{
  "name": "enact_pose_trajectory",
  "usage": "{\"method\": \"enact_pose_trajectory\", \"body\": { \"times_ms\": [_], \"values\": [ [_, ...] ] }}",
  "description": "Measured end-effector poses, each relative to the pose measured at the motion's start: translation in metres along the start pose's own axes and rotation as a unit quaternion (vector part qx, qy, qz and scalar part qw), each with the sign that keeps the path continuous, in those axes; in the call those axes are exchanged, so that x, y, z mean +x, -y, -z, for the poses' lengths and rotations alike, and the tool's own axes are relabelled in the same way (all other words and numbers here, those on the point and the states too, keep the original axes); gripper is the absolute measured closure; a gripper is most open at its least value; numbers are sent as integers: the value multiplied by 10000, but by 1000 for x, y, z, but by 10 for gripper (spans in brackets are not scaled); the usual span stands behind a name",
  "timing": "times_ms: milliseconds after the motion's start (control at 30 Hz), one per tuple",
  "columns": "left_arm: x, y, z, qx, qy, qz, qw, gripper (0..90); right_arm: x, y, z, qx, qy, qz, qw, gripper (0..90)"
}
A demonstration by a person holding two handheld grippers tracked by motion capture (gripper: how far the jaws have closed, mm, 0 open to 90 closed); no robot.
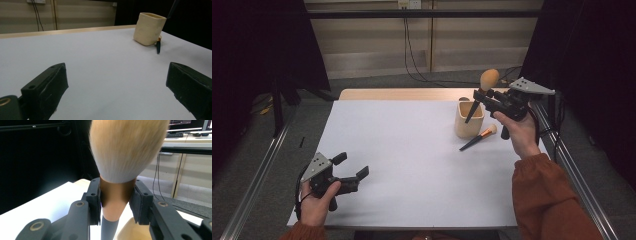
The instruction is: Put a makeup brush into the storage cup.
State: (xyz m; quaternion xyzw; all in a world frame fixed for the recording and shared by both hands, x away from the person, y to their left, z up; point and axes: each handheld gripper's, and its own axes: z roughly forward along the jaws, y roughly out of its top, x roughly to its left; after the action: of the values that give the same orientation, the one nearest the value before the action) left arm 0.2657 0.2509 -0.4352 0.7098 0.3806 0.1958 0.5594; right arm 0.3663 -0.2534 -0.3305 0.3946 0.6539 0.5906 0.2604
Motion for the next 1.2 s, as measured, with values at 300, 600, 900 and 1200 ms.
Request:
{"method": "enact_pose_trajectory", "body": {
  "times_ms": [300,600,900,1200],
  "values": [
    [0,0,0,25,6,-8,10000,37,-8,-8,-13,31,258,58,9996,643],
    [0,-1,1,32,-15,-52,10000,36,-16,-6,-31,208,434,60,9988,643],
    [0,-1,1,46,-46,-110,9999,36,-22,0,-34,343,541,109,9979,643],
    [0,0,0,51,-38,-100,9999,36,-27,11,-37,476,573,116,9972,643]
  ]
}}
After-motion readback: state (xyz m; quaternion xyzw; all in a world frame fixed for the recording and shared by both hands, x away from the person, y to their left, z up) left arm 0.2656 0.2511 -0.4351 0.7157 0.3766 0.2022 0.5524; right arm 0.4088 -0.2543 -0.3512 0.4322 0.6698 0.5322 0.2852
